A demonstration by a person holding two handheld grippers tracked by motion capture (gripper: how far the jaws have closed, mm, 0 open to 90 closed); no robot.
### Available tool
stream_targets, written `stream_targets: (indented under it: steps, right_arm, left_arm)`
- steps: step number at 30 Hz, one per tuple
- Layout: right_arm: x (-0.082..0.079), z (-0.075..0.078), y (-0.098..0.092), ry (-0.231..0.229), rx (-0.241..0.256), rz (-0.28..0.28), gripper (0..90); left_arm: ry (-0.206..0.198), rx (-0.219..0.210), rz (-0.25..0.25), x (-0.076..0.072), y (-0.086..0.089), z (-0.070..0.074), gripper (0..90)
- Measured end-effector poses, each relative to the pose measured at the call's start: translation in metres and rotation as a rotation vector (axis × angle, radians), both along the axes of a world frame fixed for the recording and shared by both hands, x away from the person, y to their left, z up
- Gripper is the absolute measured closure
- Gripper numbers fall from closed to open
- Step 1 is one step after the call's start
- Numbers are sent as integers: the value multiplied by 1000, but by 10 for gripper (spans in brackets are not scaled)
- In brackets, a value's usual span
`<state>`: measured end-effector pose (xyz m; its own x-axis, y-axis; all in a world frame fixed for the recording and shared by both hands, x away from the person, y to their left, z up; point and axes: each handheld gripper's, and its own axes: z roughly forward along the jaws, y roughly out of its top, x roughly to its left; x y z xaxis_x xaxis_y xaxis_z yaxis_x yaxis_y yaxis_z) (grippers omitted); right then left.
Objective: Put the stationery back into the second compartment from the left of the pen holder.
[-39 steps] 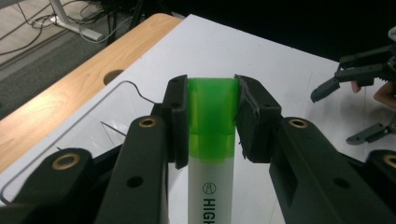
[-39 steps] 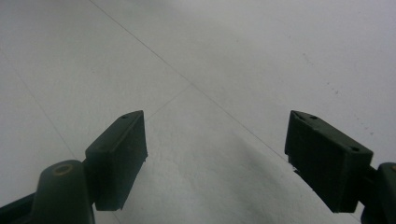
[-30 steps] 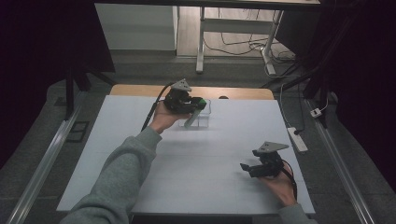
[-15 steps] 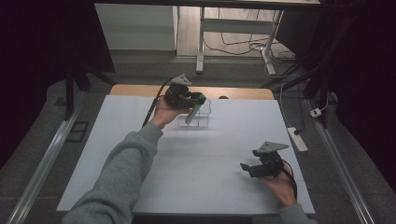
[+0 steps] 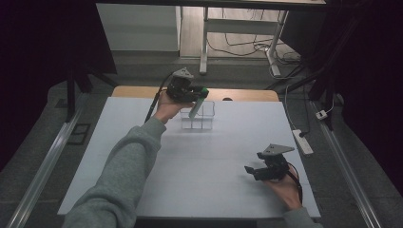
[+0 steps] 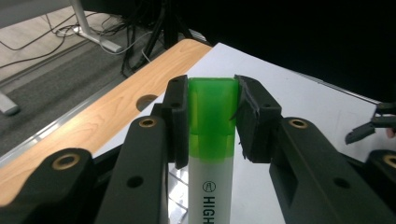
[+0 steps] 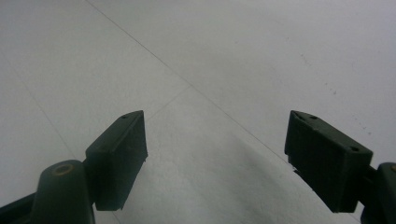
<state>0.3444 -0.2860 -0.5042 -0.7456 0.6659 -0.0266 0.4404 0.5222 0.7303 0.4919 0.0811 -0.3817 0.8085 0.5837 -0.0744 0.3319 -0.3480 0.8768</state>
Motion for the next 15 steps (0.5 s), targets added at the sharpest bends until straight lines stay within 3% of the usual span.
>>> stream_targets:
  steps: [11, 15]
  right_arm:
    - [1, 0, -1, 7, 4, -2, 205]
    - [1, 0, -2, 5, 8, -4, 205]
  left_arm:
    - [-9, -9, 48, 17, 5, 3, 665]
    - [-6, -40, 62, 25, 6, 4, 665]
